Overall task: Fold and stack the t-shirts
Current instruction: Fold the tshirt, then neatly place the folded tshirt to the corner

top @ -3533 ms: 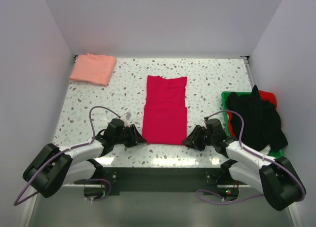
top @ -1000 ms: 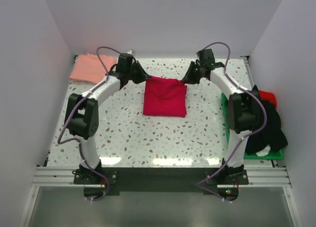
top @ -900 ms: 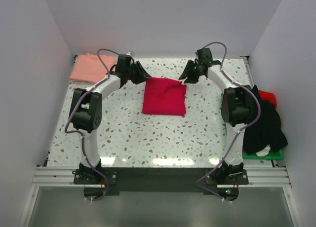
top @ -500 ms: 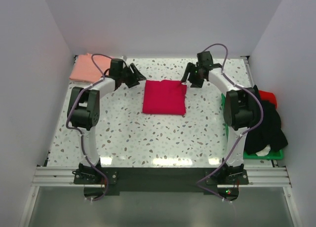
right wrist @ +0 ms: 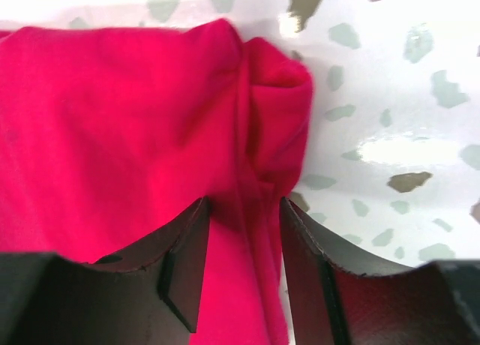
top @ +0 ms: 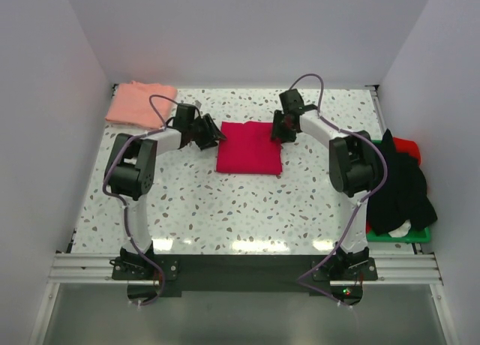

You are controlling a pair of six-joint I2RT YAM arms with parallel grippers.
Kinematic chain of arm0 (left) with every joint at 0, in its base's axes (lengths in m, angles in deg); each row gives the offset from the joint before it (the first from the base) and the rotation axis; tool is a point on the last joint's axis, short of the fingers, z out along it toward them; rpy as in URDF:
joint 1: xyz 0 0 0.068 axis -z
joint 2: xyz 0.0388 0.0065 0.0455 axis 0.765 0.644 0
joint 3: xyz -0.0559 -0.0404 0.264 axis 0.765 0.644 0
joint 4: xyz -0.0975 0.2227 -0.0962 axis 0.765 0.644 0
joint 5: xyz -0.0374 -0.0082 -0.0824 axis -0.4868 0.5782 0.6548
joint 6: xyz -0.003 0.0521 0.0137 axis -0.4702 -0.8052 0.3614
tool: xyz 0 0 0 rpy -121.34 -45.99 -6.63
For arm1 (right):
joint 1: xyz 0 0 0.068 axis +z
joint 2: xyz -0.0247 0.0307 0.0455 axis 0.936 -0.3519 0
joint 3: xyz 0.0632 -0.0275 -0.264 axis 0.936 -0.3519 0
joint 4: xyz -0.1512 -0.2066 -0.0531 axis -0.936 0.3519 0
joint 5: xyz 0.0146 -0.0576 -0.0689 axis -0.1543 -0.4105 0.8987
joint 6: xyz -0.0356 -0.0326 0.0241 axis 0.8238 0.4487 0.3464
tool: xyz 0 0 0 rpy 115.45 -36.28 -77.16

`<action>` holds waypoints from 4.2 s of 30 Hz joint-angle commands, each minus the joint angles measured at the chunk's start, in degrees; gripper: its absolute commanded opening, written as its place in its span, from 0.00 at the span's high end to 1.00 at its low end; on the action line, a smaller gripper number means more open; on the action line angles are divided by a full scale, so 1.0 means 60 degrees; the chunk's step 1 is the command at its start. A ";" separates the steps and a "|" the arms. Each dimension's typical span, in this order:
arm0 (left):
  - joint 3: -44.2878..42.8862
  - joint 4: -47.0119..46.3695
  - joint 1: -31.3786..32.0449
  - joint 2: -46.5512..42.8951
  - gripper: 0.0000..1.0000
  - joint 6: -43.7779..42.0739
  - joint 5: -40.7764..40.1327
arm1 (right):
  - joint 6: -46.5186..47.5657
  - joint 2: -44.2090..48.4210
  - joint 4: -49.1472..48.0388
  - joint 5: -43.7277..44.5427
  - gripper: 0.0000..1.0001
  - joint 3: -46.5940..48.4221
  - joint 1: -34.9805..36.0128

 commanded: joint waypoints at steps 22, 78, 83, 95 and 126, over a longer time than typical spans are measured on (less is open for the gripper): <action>0.0947 -0.0983 0.0366 -0.0502 0.47 0.0108 -0.0125 | 0.0219 -0.0098 -0.0275 0.0042 0.64 0.0367 -0.0007; -0.0400 0.1931 0.0790 0.0552 0.43 -0.1562 -0.1355 | 0.0073 -0.0478 -0.0758 -0.0908 0.80 -0.0557 -0.0578; -0.0313 0.1976 0.0893 0.0845 0.44 -0.1460 -0.1502 | 0.0058 -0.0860 -0.0875 -0.1525 0.82 -0.0277 -0.0652; -0.1584 0.3421 0.1113 0.1006 1.00 -0.1429 -0.3913 | -0.0088 0.0382 -0.0700 -0.1497 0.42 -0.0656 -0.0652; -0.9687 0.4555 -0.1347 0.2779 1.00 -1.0174 -0.8827 | -0.0440 0.6684 -0.1960 -0.1305 0.37 -0.7162 0.2453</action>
